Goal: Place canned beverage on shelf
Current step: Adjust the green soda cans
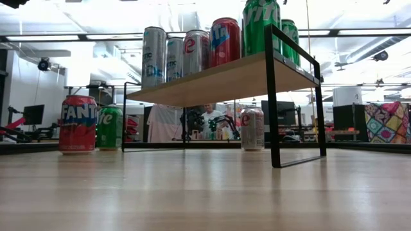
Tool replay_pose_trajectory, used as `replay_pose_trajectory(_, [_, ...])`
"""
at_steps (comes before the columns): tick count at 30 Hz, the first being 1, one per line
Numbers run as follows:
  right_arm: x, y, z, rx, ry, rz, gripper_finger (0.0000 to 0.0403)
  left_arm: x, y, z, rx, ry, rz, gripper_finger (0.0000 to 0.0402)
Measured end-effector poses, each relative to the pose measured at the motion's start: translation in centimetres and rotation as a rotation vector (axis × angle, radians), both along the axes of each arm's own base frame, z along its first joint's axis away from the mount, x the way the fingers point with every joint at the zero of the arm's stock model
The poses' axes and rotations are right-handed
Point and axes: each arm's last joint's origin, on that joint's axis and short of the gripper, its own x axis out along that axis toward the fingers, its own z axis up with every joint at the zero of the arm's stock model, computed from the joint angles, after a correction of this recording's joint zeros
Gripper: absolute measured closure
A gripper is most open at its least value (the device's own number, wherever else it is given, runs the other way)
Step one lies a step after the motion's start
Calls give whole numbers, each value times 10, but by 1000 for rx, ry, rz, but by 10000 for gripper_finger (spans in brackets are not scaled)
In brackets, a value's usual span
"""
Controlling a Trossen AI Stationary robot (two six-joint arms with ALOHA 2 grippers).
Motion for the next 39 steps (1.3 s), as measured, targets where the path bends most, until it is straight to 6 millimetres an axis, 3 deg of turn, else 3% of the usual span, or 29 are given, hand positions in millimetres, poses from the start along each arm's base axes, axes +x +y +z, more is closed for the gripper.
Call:
replay_pose_trajectory(9, [-13,-16,-1,-127,35,-228,394,0,0,0,7,3,2,401])
replay_pose_trajectory(17, [-36,-64,-4,-74,173,-540,394,0,0,0,7,3,2,401])
replay_pose_trajectory(20, [-37,-74,-6,-67,203,-580,394,0,0,0,7,3,2,401])
replay_pose_trajectory(39, [-20,-70,-21,-50,263,-559,394,0,0,1,26,5,10,401])
